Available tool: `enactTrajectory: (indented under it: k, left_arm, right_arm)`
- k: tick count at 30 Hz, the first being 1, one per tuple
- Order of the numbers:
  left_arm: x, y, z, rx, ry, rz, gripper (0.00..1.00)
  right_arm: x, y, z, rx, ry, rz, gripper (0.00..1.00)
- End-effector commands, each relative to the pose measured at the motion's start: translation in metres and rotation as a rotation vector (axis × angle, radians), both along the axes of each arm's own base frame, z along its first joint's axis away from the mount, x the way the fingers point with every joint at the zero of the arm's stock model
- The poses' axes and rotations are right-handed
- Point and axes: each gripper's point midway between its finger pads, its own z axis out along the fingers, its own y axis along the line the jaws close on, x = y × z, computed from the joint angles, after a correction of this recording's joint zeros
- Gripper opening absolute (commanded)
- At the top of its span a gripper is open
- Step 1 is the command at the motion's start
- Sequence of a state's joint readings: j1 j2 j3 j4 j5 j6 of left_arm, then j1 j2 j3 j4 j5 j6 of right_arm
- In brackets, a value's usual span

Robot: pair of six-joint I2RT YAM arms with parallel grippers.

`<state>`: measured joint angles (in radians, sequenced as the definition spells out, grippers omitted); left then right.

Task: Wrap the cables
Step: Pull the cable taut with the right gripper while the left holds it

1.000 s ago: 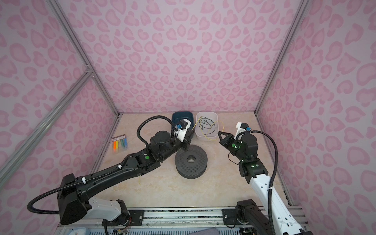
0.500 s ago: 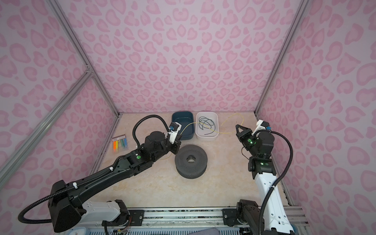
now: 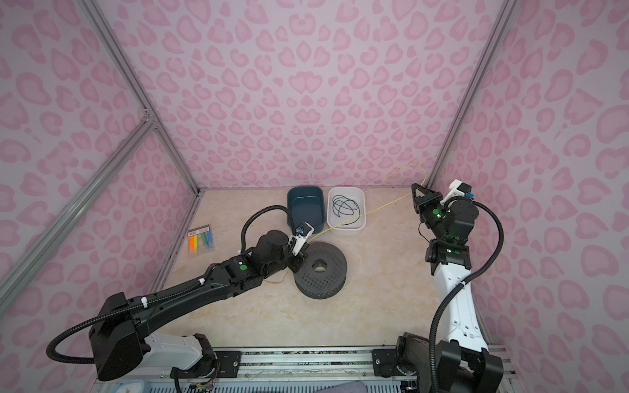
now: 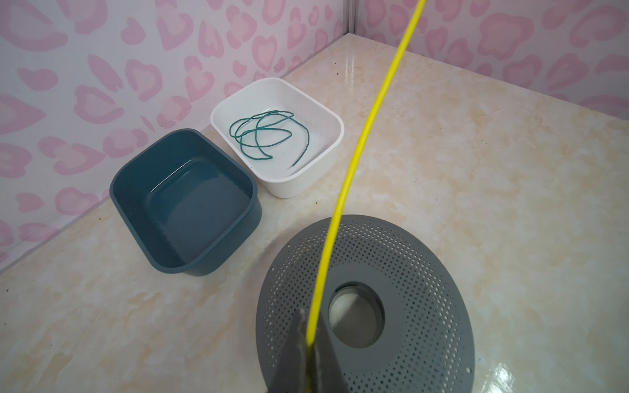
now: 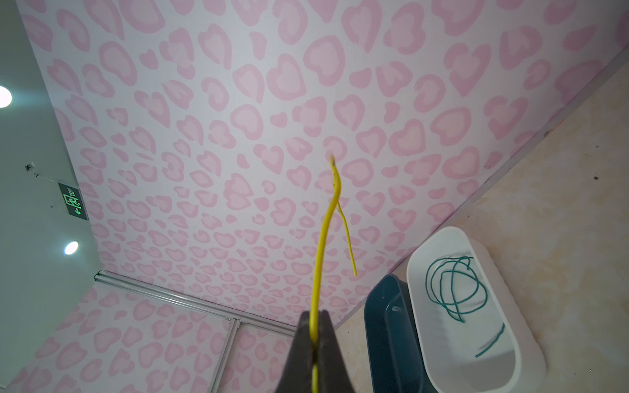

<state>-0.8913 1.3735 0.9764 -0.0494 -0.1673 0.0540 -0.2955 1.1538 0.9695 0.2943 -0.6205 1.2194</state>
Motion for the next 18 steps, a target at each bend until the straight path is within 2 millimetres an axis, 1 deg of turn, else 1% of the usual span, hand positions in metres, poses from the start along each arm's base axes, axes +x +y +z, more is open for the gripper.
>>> enactTrajectory:
  k: [1, 7, 11, 16, 18]
  left_arm:
    - [-0.008, 0.021, -0.039, 0.161, 0.063, 0.043, 0.03]
    - [-0.026, 0.016, -0.064, 0.214, 0.097, 0.006, 0.03]
    - [-0.038, 0.017, -0.079, 0.232, 0.121, -0.007, 0.04]
    - [-0.048, 0.017, -0.092, 0.250, 0.152, -0.018, 0.03]
    - [-0.054, 0.014, -0.095, 0.255, 0.165, -0.033, 0.03]
  right_arm:
    - [0.005, -0.025, 0.043, -0.020, -0.157, -0.132, 0.00]
    - [0.013, -0.032, 0.054, -0.053, -0.172, -0.160, 0.00]
    - [0.018, -0.035, 0.057, -0.050, -0.180, -0.163, 0.00]
    - [0.019, -0.034, 0.060, -0.051, -0.187, -0.158, 0.00]
    - [0.017, -0.033, 0.055, -0.050, -0.178, -0.158, 0.00]
